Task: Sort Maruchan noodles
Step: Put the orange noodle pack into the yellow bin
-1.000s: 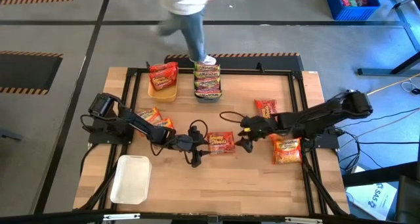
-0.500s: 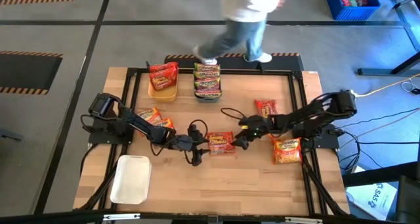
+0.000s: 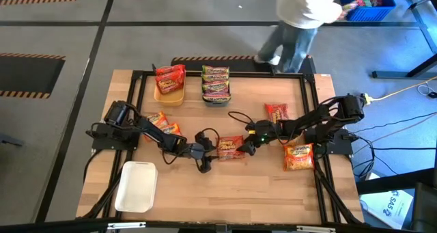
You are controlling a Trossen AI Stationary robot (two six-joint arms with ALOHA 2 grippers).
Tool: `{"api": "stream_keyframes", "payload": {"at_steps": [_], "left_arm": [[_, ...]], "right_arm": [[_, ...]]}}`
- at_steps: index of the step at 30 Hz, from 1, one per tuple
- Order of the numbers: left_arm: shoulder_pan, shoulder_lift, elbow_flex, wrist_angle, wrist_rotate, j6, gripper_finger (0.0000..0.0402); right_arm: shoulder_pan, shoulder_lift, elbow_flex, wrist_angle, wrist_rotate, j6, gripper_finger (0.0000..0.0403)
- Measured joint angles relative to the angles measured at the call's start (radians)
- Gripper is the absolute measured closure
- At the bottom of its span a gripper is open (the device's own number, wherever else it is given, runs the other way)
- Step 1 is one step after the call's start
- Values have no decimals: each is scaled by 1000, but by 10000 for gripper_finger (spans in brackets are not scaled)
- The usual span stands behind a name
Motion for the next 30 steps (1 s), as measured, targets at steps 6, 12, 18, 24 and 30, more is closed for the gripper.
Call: {"api": "stream_keyframes", "payload": {"at_steps": [6, 12, 18, 24, 30], "left_arm": [[7, 5, -1, 48, 4, 7, 197], [14, 5, -1, 50, -1, 8, 197], [25, 5, -2, 98, -27, 18, 197], [25, 3, -1, 148, -20, 58, 197], [23, 3, -1, 144, -13, 60, 197]], "right_arm": [[0, 0, 24, 11, 24, -15, 97], [24, 0, 28, 66, 45, -69, 97], [61, 0, 29, 106, 98, -122, 100], [61, -1, 30, 111, 139, -173, 153], [71, -2, 30, 114, 143, -252, 255]]}}
